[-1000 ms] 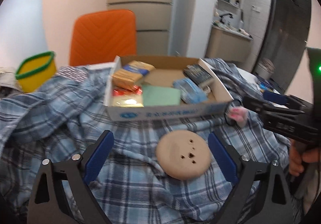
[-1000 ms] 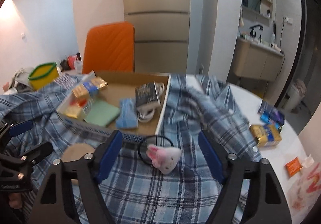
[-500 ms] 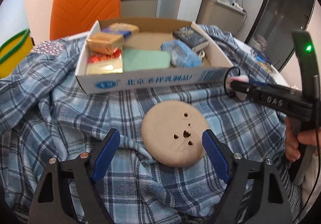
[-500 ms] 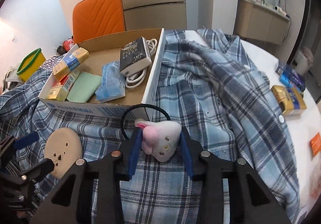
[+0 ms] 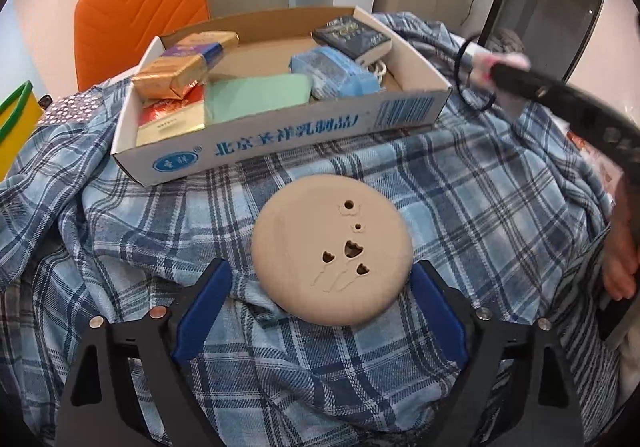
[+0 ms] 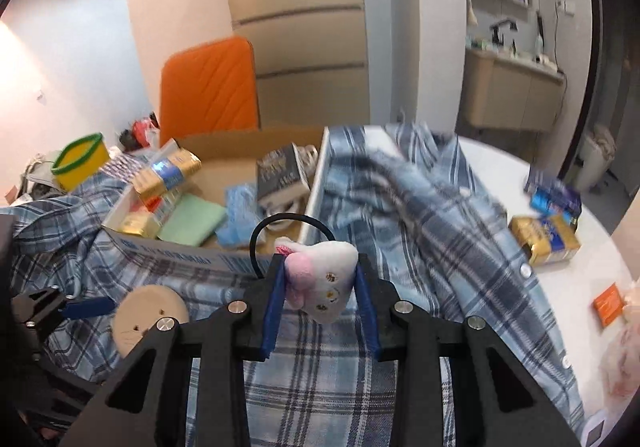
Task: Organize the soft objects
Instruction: 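Grasp the pink-white plush toy with the right tool while the left tool approaches the beige disc, then grasp the beige round disc with the left tool while the right tool holds the plush toy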
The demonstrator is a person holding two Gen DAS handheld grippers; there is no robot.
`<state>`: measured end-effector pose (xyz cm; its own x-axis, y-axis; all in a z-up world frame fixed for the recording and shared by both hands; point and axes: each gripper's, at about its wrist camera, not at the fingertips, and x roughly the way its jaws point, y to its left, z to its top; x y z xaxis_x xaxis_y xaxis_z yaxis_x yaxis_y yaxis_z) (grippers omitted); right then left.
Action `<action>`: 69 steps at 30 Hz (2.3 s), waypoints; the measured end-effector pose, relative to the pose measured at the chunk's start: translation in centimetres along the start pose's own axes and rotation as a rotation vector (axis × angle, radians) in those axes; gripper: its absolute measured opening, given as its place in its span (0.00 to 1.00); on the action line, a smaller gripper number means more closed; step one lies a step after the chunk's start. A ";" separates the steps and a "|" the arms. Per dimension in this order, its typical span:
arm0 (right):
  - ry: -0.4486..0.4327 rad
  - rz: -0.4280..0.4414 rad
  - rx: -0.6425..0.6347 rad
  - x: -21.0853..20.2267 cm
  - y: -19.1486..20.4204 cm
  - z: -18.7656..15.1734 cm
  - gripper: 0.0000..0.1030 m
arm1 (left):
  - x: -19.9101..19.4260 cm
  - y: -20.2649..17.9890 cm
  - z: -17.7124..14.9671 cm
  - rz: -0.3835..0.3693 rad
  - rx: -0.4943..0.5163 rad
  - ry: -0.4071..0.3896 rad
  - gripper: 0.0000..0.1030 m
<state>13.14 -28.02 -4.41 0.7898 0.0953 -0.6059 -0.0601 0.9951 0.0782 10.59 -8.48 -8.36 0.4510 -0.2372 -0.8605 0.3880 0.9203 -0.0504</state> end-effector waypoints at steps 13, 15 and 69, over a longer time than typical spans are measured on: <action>-0.055 0.042 -0.010 -1.7 0.5 0.0 0.35 | -1.1 0.0 -0.4 -0.051 0.004 -0.059 0.72; -0.060 0.041 -0.007 -1.8 0.4 0.0 0.35 | -1.7 0.0 -0.6 -0.049 0.007 -0.082 0.71; -0.099 0.073 -0.027 -3.6 0.7 0.0 0.35 | 1.7 -1.1 1.9 -0.081 0.130 0.039 0.87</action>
<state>10.26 -27.66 -2.16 0.8389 0.1657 -0.5184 -0.1348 0.9861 0.0971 12.46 -10.52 -8.78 0.3830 -0.2945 -0.8756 0.5238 0.8500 -0.0568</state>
